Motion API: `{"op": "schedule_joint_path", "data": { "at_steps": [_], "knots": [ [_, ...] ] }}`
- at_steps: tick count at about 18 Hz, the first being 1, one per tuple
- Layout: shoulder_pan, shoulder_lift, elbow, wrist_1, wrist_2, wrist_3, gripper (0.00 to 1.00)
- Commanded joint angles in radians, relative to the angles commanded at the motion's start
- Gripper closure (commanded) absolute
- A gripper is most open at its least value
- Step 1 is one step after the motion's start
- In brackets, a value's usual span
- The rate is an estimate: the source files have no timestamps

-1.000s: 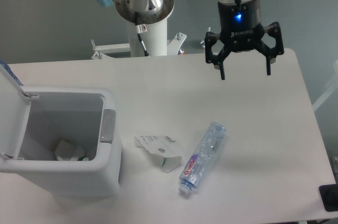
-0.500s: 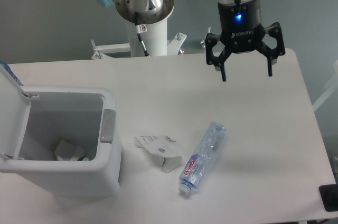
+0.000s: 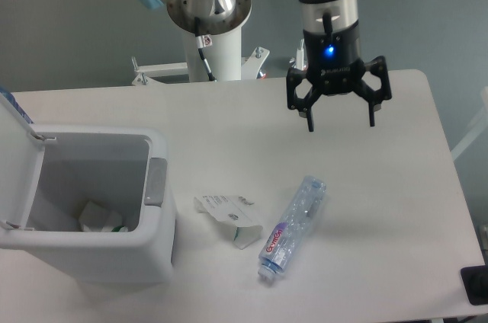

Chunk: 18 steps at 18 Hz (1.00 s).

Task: Place the trash in the trash can
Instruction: 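Move the open gripper down toward the white paper wrapper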

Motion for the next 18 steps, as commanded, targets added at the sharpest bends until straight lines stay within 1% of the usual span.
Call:
{"op": "schedule_joint_path", "data": {
  "at_steps": [1,3,5,7,9,10,11,14,18],
  "knots": [
    [0.000,-0.012,0.002,0.002,-0.014,0.009,0.00],
    [-0.006,-0.034,0.002,0.002,-0.040,0.102,0.00],
    [-0.005,-0.064,0.002,0.000,-0.095,0.284,0.00],
    [-0.003,-0.109,0.002,-0.002,-0.137,0.459,0.00],
    [0.001,-0.149,0.009,0.000,-0.195,0.550,0.00],
    [0.003,-0.173,0.015,-0.003,-0.235,0.581,0.00],
    [0.000,-0.195,0.023,-0.003,-0.252,0.598,0.00],
    [-0.026,-0.256,0.032,0.000,-0.253,0.597,0.00],
    [-0.043,-0.293,0.025,0.006,-0.244,0.600,0.00]
  ]
}}
